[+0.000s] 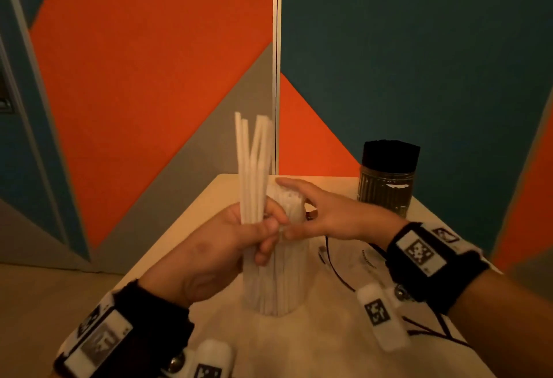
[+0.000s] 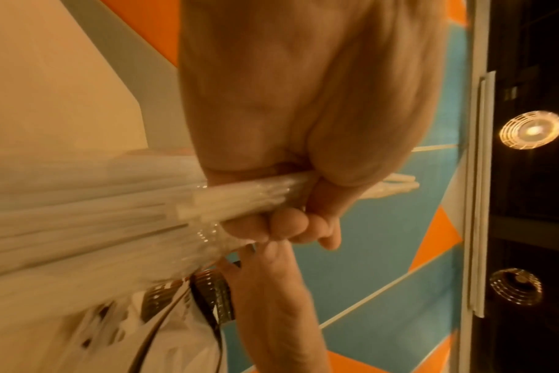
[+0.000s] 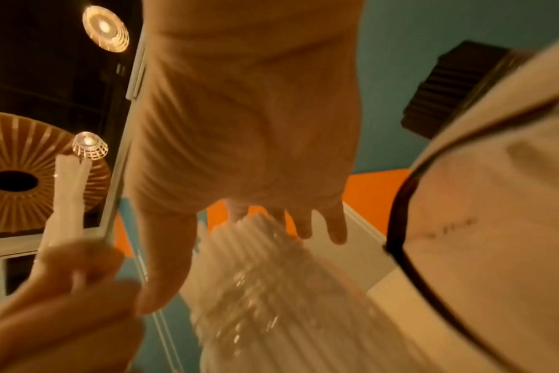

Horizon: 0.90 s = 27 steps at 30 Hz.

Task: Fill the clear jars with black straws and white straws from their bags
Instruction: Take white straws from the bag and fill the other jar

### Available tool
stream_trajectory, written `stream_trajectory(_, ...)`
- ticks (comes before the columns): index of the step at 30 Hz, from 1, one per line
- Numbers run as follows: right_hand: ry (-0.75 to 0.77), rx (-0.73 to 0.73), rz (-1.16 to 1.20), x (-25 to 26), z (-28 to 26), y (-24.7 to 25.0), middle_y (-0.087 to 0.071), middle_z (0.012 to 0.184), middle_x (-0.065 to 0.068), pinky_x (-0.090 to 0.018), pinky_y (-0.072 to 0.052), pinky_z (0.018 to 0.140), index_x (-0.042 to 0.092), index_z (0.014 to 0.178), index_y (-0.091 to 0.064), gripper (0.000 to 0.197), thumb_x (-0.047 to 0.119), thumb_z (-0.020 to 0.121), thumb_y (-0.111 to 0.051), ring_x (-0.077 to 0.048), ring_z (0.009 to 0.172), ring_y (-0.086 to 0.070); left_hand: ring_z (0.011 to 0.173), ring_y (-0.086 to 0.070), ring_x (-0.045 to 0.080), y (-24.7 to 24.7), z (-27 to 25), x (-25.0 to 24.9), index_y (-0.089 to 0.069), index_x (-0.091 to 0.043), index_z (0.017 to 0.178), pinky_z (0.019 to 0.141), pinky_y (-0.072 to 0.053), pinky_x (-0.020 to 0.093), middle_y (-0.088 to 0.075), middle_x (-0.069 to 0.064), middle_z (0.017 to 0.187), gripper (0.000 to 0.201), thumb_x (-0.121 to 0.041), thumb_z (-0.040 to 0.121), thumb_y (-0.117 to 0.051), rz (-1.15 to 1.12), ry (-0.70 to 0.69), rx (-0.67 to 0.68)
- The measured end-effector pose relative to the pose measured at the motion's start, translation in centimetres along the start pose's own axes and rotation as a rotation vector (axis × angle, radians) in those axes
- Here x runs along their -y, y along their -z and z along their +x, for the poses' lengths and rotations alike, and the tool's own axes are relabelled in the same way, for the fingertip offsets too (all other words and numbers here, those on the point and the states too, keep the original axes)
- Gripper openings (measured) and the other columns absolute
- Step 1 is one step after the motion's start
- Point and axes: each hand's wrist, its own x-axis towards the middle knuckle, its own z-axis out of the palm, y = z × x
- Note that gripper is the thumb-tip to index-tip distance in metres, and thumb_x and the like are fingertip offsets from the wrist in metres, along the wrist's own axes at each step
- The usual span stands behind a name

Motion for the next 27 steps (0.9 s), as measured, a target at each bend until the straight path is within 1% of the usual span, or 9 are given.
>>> stream_trajectory(2,0.024,-0.084,0.034,0.1,1.0,-1.0,-0.036,0.155,0.008,-0.022,-0.038,0.112,0.032,0.157,-0.027,0.096,0.035,0.079,-0.083,-0.007,0.137,-0.041,0.051,-0.035,0.015,0.0,0.4,-0.8,-0.067,-0.012,0.091,0.053,-0.034,0.029,-0.037,0.005,0.060,0.007,-0.016,0.086,-0.063,-0.042,-0.036,-0.051)
stream_trajectory(5,0.056,-0.191,0.082,0.2,1.9,-1.2,-0.049,0.143,0.006,-0.008,-0.041,0.095,0.030,0.149,-0.043,0.078,0.033,0.082,-0.081,-0.007,0.124,-0.052,0.044,-0.027,0.011,-0.7,1.6,-1.0,-0.067,-0.014,0.087,0.045,-0.031,0.025,-0.028,-0.001,0.055,0.017,-0.030,0.092,-0.062,-0.051,-0.084,-0.200)
stream_trajectory(8,0.077,-0.199,0.018,-0.2,2.4,-1.2,-0.051,0.134,0.005,0.001,-0.035,0.086,0.038,0.138,-0.054,0.058,0.037,0.085,-0.078,-0.006,0.124,-0.048,0.040,-0.027,0.013,-1.4,3.4,-1.2,-0.066,-0.015,0.082,0.043,-0.030,0.025,-0.027,-0.001,0.049,0.030,-0.040,0.096,-0.058,-0.014,-0.180,-0.343)
stream_trajectory(13,0.087,-0.221,0.061,-0.7,2.9,-1.1,-0.053,0.131,0.002,-0.011,-0.035,0.090,0.045,0.118,-0.061,0.035,0.037,0.087,-0.075,-0.009,0.123,-0.048,0.054,-0.064,0.025,-1.0,5.9,-1.5,-0.066,-0.019,0.064,0.051,-0.054,0.033,-0.063,0.014,0.059,0.040,-0.048,0.091,-0.061,0.098,-0.356,-0.385)
stream_trajectory(17,0.071,-0.202,0.030,-1.0,3.0,-0.9,-0.051,0.125,0.007,-0.002,-0.034,0.081,0.045,0.134,-0.056,0.050,0.040,0.087,-0.074,-0.001,0.113,-0.049,0.083,-0.072,0.017,1.0,7.2,0.0,-0.067,-0.017,0.060,0.079,-0.056,0.031,-0.073,0.007,0.073,0.050,-0.053,0.093,-0.055,0.419,-0.483,-0.469)
stream_trajectory(19,0.062,-0.190,0.026,-1.1,3.1,-0.9,-0.050,0.119,0.007,0.001,-0.034,0.077,0.043,0.135,-0.056,0.050,0.042,0.088,-0.073,0.004,0.107,-0.048,0.078,-0.071,0.013,1.9,7.5,0.4,-0.069,-0.019,0.064,0.074,-0.055,0.026,-0.072,0.002,0.073,0.052,-0.060,0.091,-0.052,0.548,-0.515,-0.503)
stream_trajectory(22,0.059,-0.180,0.014,-1.1,3.2,-0.8,-0.050,0.123,0.001,0.004,-0.033,0.077,0.048,0.134,-0.054,0.049,0.042,0.089,-0.072,-0.002,0.110,-0.049,0.068,-0.066,0.011,3.0,8.1,0.5,-0.068,-0.018,0.069,0.063,-0.049,0.031,-0.067,-0.001,0.070,0.056,-0.068,0.087,-0.050,0.682,-0.513,-0.586)
stream_trajectory(25,0.057,-0.169,0.008,-0.8,3.1,-0.7,-0.049,0.119,0.000,-0.001,-0.034,0.076,0.059,0.120,-0.050,0.040,0.042,0.090,-0.071,0.000,0.105,-0.048,0.061,-0.062,0.011,2.7,8.5,0.4,-0.063,-0.017,0.068,0.059,-0.046,0.031,-0.061,-0.004,0.064,0.055,-0.067,0.086,-0.049,0.732,-0.502,-0.632)
stream_trajectory(27,0.061,-0.168,0.000,-0.7,3.1,-0.7,-0.048,0.114,0.002,0.003,-0.033,0.071,0.060,0.112,-0.049,0.036,0.040,0.091,-0.070,0.003,0.099,-0.048,0.059,-0.062,0.014,1.9,8.6,0.4,-0.060,-0.016,0.066,0.058,-0.050,0.039,-0.058,-0.005,0.059,0.057,-0.067,0.086,-0.049,0.753,-0.483,-0.628)
